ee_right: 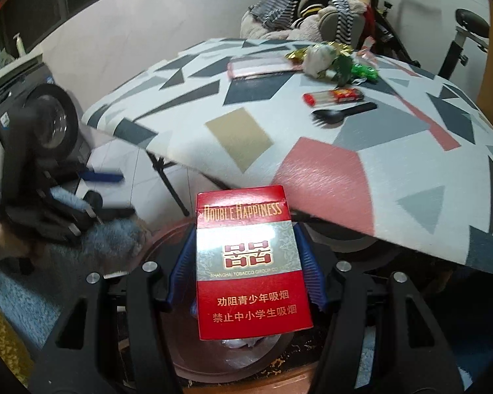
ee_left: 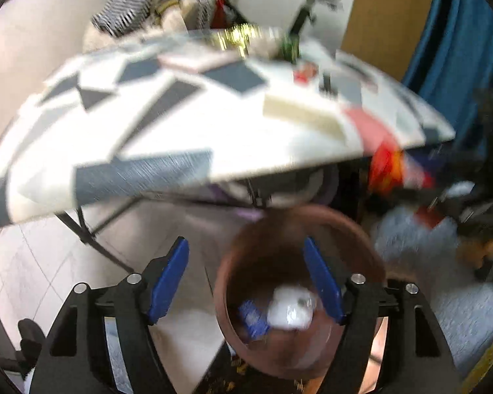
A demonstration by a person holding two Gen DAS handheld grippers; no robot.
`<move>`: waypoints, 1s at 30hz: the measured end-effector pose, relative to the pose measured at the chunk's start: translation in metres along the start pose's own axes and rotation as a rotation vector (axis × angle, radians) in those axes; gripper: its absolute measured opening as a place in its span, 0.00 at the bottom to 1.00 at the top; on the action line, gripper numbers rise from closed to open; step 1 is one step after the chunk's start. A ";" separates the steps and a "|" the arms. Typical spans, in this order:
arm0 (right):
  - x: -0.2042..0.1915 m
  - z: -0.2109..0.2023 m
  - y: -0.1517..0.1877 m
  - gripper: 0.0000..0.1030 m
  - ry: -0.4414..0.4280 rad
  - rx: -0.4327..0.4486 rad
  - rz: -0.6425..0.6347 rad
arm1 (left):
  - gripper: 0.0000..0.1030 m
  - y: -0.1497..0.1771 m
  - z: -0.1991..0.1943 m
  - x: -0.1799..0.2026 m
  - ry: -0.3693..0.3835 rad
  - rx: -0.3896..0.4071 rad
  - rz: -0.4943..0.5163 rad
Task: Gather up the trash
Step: 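Open the left tool to drop the blue box while the right tool drops the red box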
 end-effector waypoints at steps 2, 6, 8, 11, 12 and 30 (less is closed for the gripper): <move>-0.007 0.009 0.003 0.57 -0.014 -0.032 -0.022 | 0.73 -0.006 -0.016 -0.001 0.008 0.076 -0.016; -0.024 0.040 0.011 0.57 -0.038 -0.140 -0.086 | 0.76 -0.014 -0.038 -0.005 0.010 0.170 -0.053; -0.032 0.052 0.016 0.57 -0.043 -0.184 -0.114 | 0.78 -0.016 -0.042 -0.009 0.008 0.192 -0.068; -0.041 0.075 0.027 0.58 -0.042 -0.269 -0.162 | 0.79 -0.016 -0.042 -0.015 0.004 0.188 -0.086; -0.043 0.081 0.030 0.58 -0.039 -0.292 -0.172 | 0.79 -0.015 -0.041 -0.017 0.002 0.187 -0.091; -0.022 0.118 0.067 0.76 0.065 -0.527 -0.130 | 0.83 -0.012 -0.036 -0.023 -0.001 0.173 -0.109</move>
Point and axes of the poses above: each gripper's, at about its wrist camera, not at the fingertips, and z roughly the way its jaws point, x to its right, y to its underside, the point moved 4 cm from there along z, roughly the way its jaws point, and after that the axes turned 14 degrees about -z, right-handed, at the moved point
